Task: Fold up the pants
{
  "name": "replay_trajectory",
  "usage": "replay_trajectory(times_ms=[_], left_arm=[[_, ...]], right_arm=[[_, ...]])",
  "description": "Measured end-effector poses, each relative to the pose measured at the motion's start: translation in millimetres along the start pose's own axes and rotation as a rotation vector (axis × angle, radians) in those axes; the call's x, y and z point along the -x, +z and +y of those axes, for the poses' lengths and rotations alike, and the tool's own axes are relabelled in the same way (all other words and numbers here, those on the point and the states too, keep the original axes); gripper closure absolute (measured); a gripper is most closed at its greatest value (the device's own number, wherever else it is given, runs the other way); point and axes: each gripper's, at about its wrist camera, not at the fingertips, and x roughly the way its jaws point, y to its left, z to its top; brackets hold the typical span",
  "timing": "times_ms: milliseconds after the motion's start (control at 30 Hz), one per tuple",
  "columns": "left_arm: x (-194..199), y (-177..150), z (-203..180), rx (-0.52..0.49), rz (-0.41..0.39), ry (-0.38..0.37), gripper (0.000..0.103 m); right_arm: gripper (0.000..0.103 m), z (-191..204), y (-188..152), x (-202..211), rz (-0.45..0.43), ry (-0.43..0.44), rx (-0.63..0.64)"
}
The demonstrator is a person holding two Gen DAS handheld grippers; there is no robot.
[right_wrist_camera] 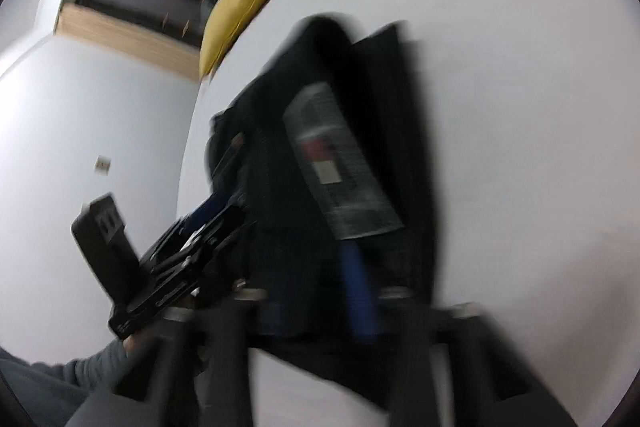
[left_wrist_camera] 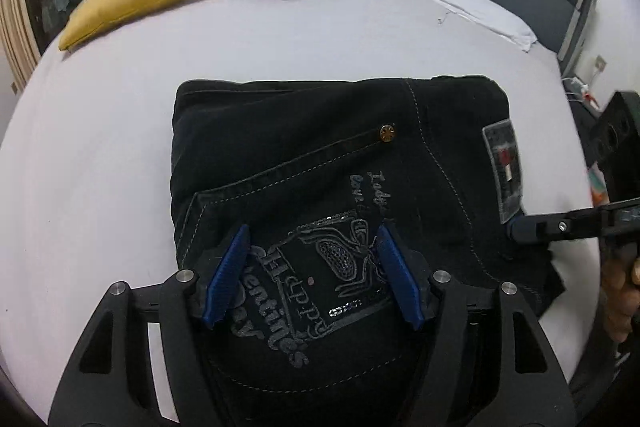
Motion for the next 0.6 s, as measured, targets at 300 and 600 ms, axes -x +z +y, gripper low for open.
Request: replay_trajectory(times_ms=[300,600], left_arm=[[-4.9,9.6,6.2,0.002,0.049,-0.015,0.03],[-17.9,13.4,-6.2,-0.004,0.054,-0.022,0.028]], right_arm=[[0.051,64.1,54.9,27.5,-0.116,0.028,0.146],[0.098,18.7,81.5,-31.1,-0.021,-0.061,0.055]])
